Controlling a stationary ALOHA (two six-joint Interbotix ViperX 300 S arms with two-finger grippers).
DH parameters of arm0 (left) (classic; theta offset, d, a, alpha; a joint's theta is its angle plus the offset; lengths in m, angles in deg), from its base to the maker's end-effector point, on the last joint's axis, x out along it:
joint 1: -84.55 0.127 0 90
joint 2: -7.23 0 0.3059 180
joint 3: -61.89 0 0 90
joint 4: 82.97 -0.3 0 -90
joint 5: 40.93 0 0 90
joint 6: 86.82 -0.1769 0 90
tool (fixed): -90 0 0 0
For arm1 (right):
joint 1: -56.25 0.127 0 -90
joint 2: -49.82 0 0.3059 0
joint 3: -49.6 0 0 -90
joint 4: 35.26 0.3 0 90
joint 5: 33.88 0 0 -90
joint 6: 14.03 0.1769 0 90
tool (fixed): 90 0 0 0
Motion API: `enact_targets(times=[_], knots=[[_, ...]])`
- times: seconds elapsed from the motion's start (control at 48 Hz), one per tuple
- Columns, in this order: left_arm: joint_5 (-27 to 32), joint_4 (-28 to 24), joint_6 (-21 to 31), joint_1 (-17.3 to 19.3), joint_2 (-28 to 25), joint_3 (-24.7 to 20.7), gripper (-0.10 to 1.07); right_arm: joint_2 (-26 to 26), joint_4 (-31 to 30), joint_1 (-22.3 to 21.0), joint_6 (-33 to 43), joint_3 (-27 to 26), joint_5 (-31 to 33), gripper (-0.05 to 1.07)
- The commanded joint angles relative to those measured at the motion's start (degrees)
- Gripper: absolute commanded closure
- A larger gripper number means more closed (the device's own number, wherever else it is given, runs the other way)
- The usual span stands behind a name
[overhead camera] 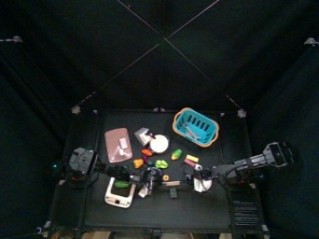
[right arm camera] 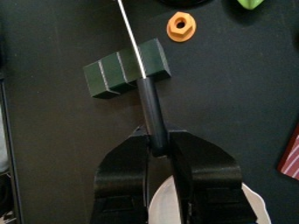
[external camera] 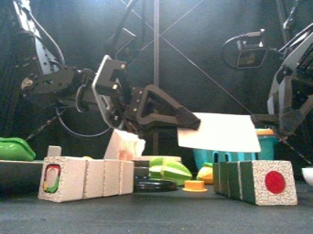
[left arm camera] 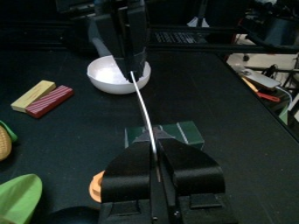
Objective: Cut sushi piece
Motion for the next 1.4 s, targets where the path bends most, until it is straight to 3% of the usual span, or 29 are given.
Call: enact_targets(times=[0.0,0.958,1.375], knots=[[-0.8,0.1,-0.2,-1.5,0.7,-1.7,0.58,-0.3,-0.1,-0.4,0.2,-1.1,-0.2,0.60],[4.7,0.7,-0.2,-1.9,-0.1,-2.3,0.58,3.2,0.1,-0.4,0.2,-1.0,-0.2,0.60],[5.6,1.5,-0.7,-1.2,1.2,-2.0,0.58,1.6,-2.7,-0.5,0.1,-3.6,0.2,0.60]])
